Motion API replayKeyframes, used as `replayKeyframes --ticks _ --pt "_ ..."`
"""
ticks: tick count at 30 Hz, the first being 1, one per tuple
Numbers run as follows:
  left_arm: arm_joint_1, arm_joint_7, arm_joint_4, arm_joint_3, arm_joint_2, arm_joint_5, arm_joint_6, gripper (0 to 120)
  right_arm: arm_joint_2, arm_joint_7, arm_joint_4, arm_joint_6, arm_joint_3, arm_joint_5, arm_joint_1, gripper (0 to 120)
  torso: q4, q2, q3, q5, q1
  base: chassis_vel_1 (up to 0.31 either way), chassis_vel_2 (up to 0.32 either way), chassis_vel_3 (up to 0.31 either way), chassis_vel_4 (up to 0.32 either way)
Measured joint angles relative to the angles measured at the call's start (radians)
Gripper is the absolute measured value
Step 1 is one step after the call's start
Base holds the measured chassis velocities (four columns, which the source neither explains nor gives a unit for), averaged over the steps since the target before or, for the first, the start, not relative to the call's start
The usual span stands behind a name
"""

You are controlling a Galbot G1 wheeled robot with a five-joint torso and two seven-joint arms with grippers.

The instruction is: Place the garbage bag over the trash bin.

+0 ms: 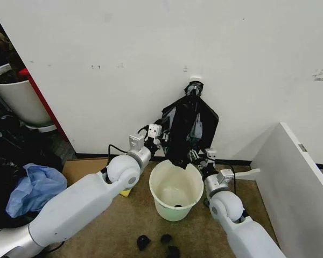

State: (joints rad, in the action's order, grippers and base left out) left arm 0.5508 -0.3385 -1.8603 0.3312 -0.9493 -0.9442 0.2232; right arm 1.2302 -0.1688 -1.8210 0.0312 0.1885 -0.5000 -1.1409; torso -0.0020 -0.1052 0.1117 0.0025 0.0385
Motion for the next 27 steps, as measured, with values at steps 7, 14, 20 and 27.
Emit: replayKeyframes --ticks 7,14,20,27 --pt "0.029 -0.007 -0.028 -0.031 0.013 -0.001 0.0 0 -0.026 -0.01 -0.105 0.006 0.011 -0.002 -0.061 0 0.0 0.0 0.0 0.0 0.0 0.0 0.0 0.0 0.0" --pt "0.099 -0.019 -0.142 -0.108 0.06 -0.016 0.01 0 -0.056 -0.012 -0.246 -0.016 0.032 -0.059 -0.157 0 0.0 0.0 0.0 0.0001 0.0 0.0 0.0 0.0 0.0" --pt "0.243 -0.024 -0.294 -0.191 0.122 -0.018 0.023 0 -0.074 -0.016 -0.386 -0.041 0.039 -0.093 -0.273 0 0.0 0.0 0.0 0.0 0.0 0.0 0.0 0.0 0.0" --pt "0.38 -0.014 -0.378 -0.246 0.162 0.02 0.018 0 -0.086 -0.013 -0.479 -0.037 0.05 -0.082 -0.382 0 0.0 0.0 0.0 0.0 0.0 0.0 0.0 0.0 0.0"
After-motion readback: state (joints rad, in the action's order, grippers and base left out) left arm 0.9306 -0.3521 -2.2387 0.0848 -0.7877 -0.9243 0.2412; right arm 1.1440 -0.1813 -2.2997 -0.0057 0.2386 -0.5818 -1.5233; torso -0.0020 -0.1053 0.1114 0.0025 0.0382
